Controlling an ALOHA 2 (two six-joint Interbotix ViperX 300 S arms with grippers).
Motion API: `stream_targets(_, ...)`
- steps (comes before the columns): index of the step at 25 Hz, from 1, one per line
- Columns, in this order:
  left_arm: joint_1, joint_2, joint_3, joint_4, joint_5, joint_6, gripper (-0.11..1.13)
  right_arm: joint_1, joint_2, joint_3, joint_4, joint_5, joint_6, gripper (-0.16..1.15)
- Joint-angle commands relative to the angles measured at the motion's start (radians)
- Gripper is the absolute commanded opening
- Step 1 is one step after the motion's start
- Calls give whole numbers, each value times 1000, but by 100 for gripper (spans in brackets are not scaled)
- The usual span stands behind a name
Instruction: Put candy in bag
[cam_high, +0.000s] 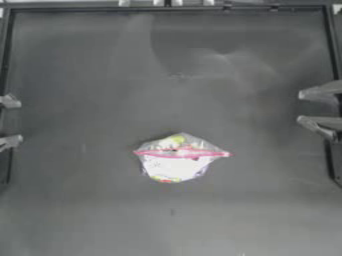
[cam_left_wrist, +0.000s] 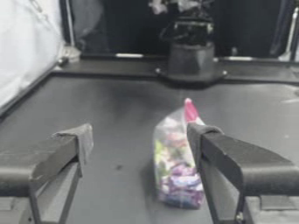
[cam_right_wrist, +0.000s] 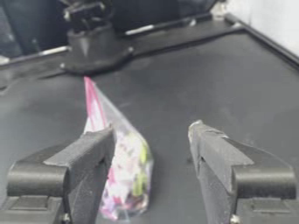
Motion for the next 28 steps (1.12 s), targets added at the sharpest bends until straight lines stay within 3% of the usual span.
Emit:
stream_targets(1,-18,12,-9,-5,-8,6,96,12,-17,3,9,-14,0,87)
stream_targets(9,-81,12,-5,5,-32,9,96,64,-124,52,8,-43,0,87)
stream_targets(22,-112,-11,9,8,-63,9,97,69,-155,77,2,-63,-6,87)
stream_targets(28,-115,-12,14,12,-81,9,97,69,-236,100,2,-61,-3,87)
